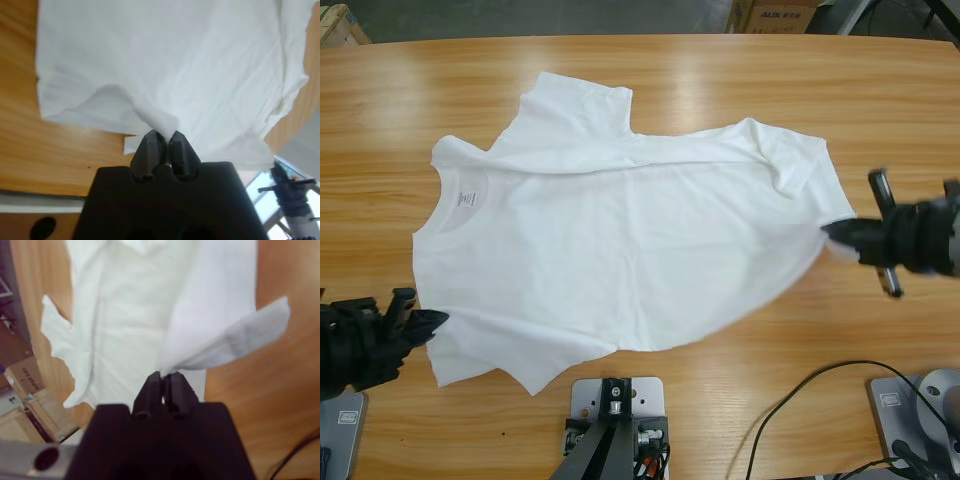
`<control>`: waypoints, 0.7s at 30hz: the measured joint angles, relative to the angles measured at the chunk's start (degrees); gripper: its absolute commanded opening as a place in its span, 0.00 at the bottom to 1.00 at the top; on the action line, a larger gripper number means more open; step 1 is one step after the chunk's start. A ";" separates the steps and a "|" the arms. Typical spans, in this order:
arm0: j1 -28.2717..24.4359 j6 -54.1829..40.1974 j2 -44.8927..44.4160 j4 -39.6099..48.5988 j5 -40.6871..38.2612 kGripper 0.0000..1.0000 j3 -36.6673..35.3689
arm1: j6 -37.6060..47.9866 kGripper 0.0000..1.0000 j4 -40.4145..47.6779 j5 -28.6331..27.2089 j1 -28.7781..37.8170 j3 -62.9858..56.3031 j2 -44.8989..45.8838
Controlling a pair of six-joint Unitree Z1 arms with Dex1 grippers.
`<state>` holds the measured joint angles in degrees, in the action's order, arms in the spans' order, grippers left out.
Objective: Fold clothes
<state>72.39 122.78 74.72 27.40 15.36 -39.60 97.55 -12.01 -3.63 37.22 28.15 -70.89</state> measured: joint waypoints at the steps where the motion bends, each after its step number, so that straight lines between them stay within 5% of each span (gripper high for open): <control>1: -0.79 -1.39 0.60 -0.78 0.00 0.00 -0.15 | -1.43 0.00 0.37 0.32 -0.92 0.72 -0.98; 14: -20.34 -30.35 9.31 -7.63 -0.66 0.00 -7.66 | -12.44 0.00 1.74 3.57 -9.76 2.76 -7.98; 21: -23.91 -34.55 15.25 -8.32 -2.47 0.00 -12.05 | -17.49 0.00 1.67 3.70 -13.01 2.77 -8.93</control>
<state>48.47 88.23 89.97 19.08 12.89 -51.66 80.06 -10.35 0.08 24.21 30.91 -79.81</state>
